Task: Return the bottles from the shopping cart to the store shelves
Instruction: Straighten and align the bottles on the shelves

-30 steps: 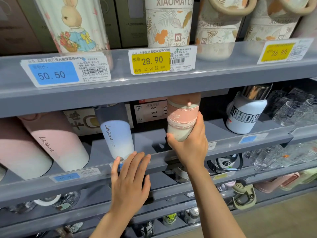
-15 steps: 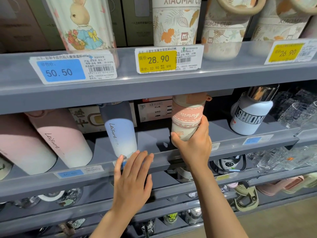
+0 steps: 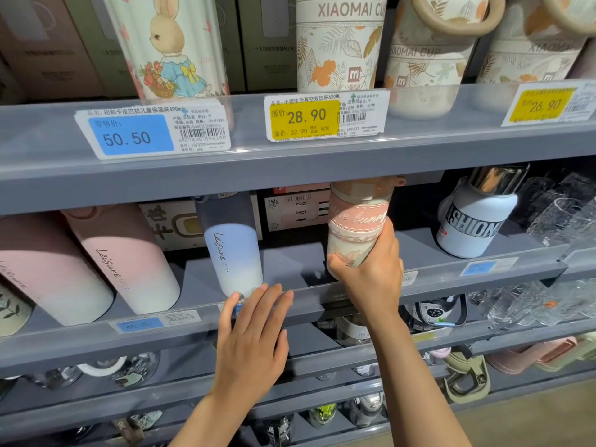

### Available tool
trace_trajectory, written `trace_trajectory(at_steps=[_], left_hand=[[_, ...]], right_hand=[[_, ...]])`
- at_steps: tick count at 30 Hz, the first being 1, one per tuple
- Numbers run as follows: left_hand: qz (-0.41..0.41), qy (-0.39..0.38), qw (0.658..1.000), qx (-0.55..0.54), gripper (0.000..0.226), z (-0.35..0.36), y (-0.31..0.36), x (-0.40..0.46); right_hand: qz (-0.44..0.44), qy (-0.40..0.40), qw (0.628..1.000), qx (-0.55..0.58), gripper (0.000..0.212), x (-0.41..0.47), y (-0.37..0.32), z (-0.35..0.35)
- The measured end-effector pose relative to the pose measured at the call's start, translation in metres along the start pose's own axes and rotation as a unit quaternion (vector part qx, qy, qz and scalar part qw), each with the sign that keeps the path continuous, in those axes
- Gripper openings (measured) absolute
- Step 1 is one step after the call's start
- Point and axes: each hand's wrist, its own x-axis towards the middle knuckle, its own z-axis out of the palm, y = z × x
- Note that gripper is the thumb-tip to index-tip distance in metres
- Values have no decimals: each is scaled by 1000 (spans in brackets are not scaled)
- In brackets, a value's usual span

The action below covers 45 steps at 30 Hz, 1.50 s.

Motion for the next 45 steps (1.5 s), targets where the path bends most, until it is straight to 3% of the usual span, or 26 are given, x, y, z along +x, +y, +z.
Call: trace_trajectory(at_steps=[5,20,24,28,30,33,37,41,45], left_hand=[[-9,-10,1000,-9,51,0,0,0],[54,12,998,-13,61,5,-17,-3],[30,-1,1000,2,57,3,-8,-4],[-32,10,999,20,52,4,6,-2],[-63,37,997,25,49,4,27,6],[-49,78,996,-12,47,10,79,31],[-33,66,996,-58,51,34,149,70],[-56,-20,998,-31,59,53,189,92],[-54,-54,997,8,58,60,196,93]], right_hand=[[-7,-44,998,41,104,-3,3,-9],[-1,32,999,-9,98,-9,-13,-1],[13,13,999,26,108,-13,-11,-5],[-29,-19,993,114,112,-22,1,-22],[-66,6,984,162,96,-20,17,-41],[-152,108,969,160,72,0,63,-75],[-84,151,976,133,82,41,122,-107],[-62,107,988,93,102,89,143,-123],[-26,-8,993,113,112,122,154,-128]])
